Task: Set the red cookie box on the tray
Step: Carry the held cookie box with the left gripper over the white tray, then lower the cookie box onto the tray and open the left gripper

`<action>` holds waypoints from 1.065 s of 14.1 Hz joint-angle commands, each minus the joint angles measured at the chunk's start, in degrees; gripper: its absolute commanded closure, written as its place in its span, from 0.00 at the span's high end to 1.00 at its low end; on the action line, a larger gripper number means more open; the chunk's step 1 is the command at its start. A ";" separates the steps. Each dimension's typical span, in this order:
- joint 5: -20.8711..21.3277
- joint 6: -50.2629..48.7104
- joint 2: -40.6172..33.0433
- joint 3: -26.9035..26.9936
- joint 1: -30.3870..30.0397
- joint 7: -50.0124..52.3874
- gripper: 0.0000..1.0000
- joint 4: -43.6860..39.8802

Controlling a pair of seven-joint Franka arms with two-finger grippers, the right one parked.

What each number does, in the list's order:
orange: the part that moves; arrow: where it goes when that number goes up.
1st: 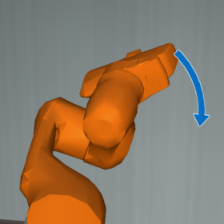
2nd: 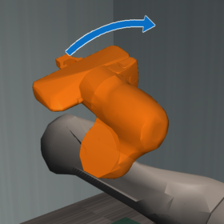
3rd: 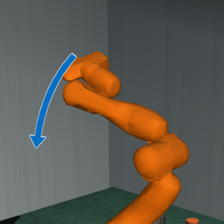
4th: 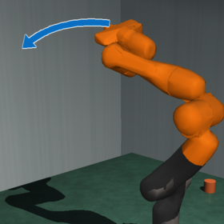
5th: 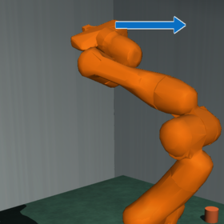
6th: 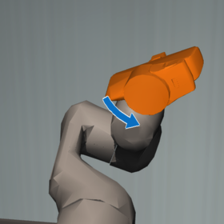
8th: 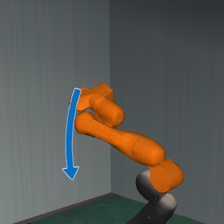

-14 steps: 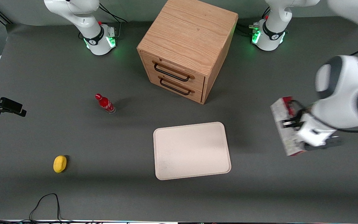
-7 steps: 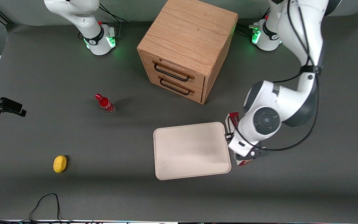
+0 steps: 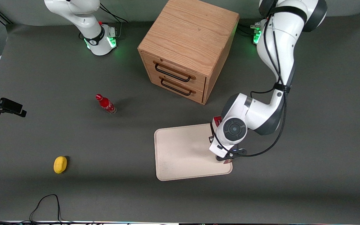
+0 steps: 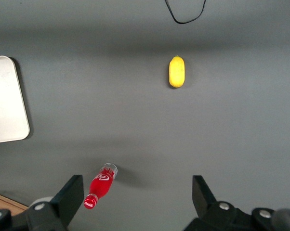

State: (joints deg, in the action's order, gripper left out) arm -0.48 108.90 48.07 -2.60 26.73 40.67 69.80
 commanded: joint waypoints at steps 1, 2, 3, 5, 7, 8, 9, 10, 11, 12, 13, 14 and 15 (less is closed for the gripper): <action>-0.31 -0.27 1.85 1.19 1.39 0.73 0.00 -2.21; -0.40 0.08 2.20 1.19 1.40 0.46 0.00 -2.21; -0.31 1.74 2.29 1.19 1.40 0.63 0.00 -1.95; -0.40 3.51 2.29 1.19 1.40 0.81 0.00 -1.16; -0.49 3.95 2.56 1.19 1.31 0.90 0.00 -1.24; -0.57 4.21 2.56 1.11 1.13 0.99 0.12 -1.24; -1.53 4.21 2.56 1.19 1.13 0.99 0.46 -1.24; -2.24 4.21 2.56 1.19 0.87 0.81 0.86 -1.24; -2.33 4.13 2.47 1.19 0.78 0.55 1.00 -1.24; -2.33 4.13 2.38 1.19 0.78 0.37 1.00 -1.24; -2.33 3.95 2.29 1.19 0.78 0.28 1.00 -1.24; -2.33 3.52 2.03 1.19 0.61 0.20 1.00 -1.33; -2.33 2.90 1.77 1.19 0.08 0.11 1.00 -1.51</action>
State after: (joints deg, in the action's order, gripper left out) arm -1.90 113.05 50.08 -1.91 27.04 40.71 69.58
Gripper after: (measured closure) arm 0.423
